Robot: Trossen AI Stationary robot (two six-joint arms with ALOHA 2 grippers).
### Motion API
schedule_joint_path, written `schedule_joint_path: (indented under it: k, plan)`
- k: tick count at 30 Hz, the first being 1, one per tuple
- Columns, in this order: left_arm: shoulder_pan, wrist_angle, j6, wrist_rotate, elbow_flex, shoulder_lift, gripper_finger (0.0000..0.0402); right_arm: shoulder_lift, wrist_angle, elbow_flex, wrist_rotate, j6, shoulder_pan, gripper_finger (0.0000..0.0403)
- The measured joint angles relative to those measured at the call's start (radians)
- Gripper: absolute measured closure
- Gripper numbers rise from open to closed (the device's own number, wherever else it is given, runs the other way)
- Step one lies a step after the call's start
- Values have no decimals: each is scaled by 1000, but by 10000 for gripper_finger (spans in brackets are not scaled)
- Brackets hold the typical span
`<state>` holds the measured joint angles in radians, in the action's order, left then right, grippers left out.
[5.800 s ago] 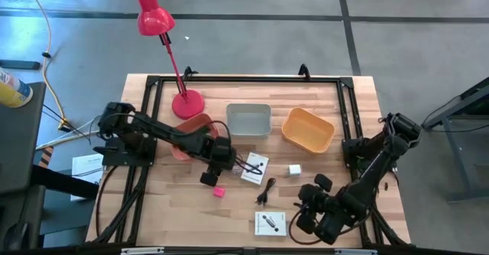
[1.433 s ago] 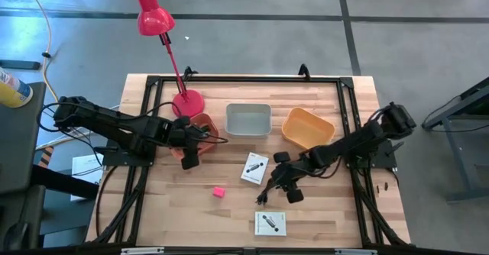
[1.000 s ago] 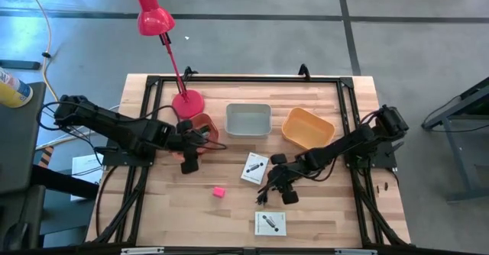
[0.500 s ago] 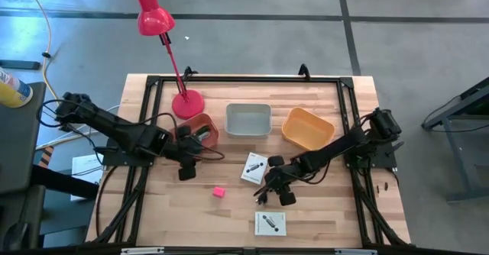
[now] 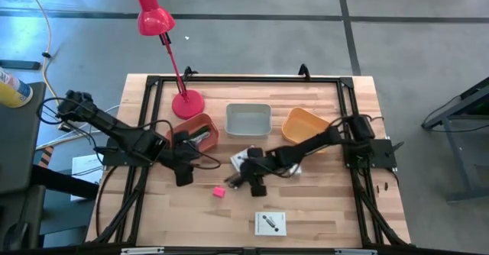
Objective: Pick and place items into bin
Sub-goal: Put the black charger cable into the dark brown bin
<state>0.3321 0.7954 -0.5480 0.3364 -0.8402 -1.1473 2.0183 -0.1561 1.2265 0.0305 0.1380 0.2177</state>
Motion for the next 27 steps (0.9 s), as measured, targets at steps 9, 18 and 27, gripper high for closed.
schedule_joint_path:
  k: [9,18,27]
  plan:
    - [44,-28,-7,-1,0,0,236,12,-34,102,-173,3,-79,263]
    - [40,-328,119,3,0,-15,236,-77,-85,110,-297,8,-82,263]
    - [-35,-410,137,-67,0,-156,236,-363,-294,29,-262,-6,-65,263]
